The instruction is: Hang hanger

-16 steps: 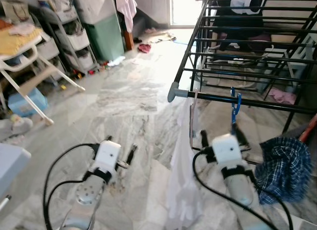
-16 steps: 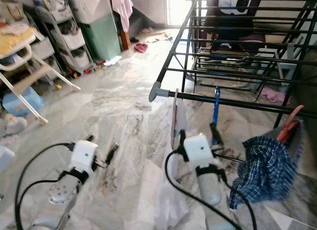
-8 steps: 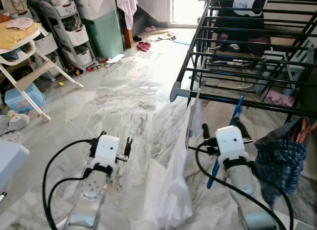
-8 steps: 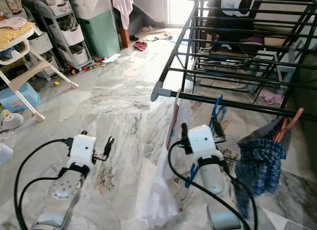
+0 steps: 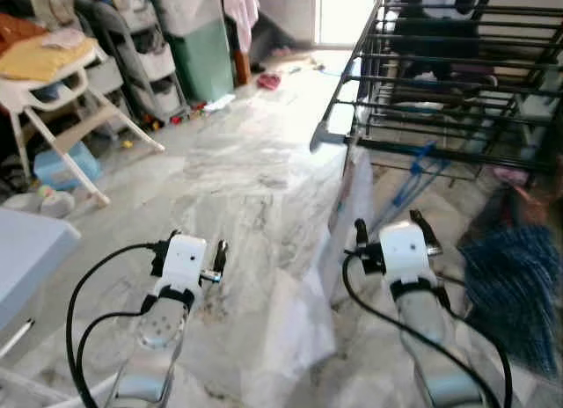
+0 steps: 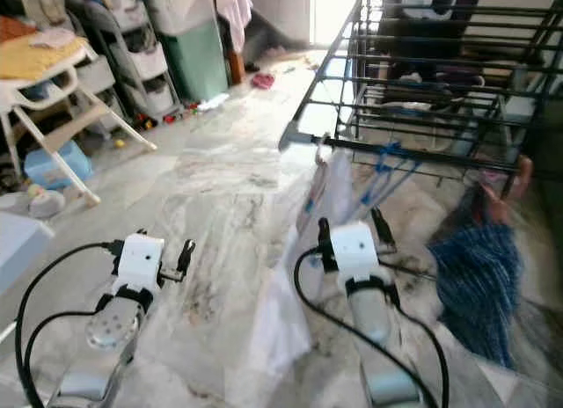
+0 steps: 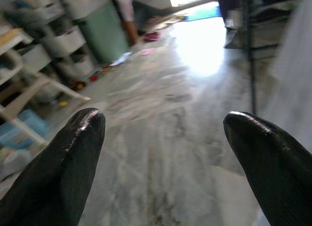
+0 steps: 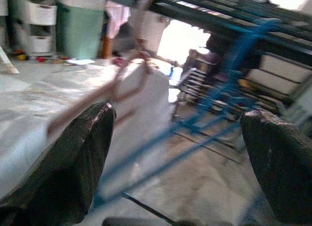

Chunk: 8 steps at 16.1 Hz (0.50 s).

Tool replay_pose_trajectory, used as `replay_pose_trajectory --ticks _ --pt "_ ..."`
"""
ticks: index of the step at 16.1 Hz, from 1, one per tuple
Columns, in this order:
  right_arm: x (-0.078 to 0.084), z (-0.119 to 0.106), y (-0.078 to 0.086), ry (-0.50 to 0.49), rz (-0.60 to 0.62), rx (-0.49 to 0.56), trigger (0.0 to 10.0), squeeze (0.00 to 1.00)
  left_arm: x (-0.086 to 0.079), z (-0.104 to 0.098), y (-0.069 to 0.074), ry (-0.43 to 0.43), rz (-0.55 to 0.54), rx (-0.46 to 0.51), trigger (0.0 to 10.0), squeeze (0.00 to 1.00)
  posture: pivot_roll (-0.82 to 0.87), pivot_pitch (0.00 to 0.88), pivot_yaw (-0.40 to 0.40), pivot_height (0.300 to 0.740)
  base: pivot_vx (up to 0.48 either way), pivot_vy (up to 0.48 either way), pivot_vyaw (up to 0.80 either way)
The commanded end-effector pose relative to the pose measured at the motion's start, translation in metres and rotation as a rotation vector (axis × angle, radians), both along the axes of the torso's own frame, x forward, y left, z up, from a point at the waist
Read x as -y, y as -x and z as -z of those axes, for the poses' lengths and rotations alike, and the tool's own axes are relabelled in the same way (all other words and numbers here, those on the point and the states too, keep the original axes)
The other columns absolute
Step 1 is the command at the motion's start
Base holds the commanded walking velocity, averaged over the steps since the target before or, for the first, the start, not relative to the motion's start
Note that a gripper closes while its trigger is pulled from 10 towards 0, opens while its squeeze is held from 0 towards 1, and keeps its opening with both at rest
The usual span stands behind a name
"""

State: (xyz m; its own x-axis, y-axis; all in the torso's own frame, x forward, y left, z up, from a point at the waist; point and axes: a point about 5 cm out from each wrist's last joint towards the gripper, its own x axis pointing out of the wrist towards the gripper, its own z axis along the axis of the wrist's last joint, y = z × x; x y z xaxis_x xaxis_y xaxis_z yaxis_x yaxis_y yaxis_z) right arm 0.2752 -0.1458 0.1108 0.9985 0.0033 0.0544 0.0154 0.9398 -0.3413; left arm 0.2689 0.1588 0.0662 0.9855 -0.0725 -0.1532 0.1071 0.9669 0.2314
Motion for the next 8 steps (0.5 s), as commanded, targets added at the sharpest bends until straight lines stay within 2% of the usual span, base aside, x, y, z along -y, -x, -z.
replay_pose_trajectory --ticks 1,4,5,6,8 --pt "-0.0005 0.0002 -0.0013 -0.007 0.003 -0.005 10.0 0.23 -0.0003 -0.0077 -0.0047 -0.013 -0.013 0.025 10.0 0.00 -0.12 0.000 0.099 0.740 -0.326 0.000 0.00" --pt "0.0000 -0.0016 -0.0051 -0.010 0.003 -0.003 10.0 0.22 0.0026 -0.0060 -0.0029 -0.011 -0.012 0.021 10.0 0.00 -0.12 0.000 0.100 0.740 -0.328 0.000 0.00" --pt "0.0001 -0.0014 -0.0060 -0.012 0.002 -0.004 10.0 0.17 0.0027 -0.0058 -0.0033 -0.011 -0.012 0.020 10.0 0.00 -0.12 0.000 0.100 0.740 -0.322 0.000 0.00" --pt "-0.0012 -0.0006 -0.0068 -0.015 -0.009 -0.010 10.0 0.00 0.0023 -0.0058 -0.0042 -0.011 -0.016 0.019 10.0 0.00 -0.12 0.000 0.101 0.740 -0.315 0.000 0.00" --pt "-0.0040 0.0005 -0.0081 -0.010 -0.030 -0.020 10.0 0.00 0.0017 -0.0070 -0.0062 -0.019 -0.019 0.030 10.0 0.00 -0.12 0.000 0.099 0.740 -0.291 0.000 0.00"
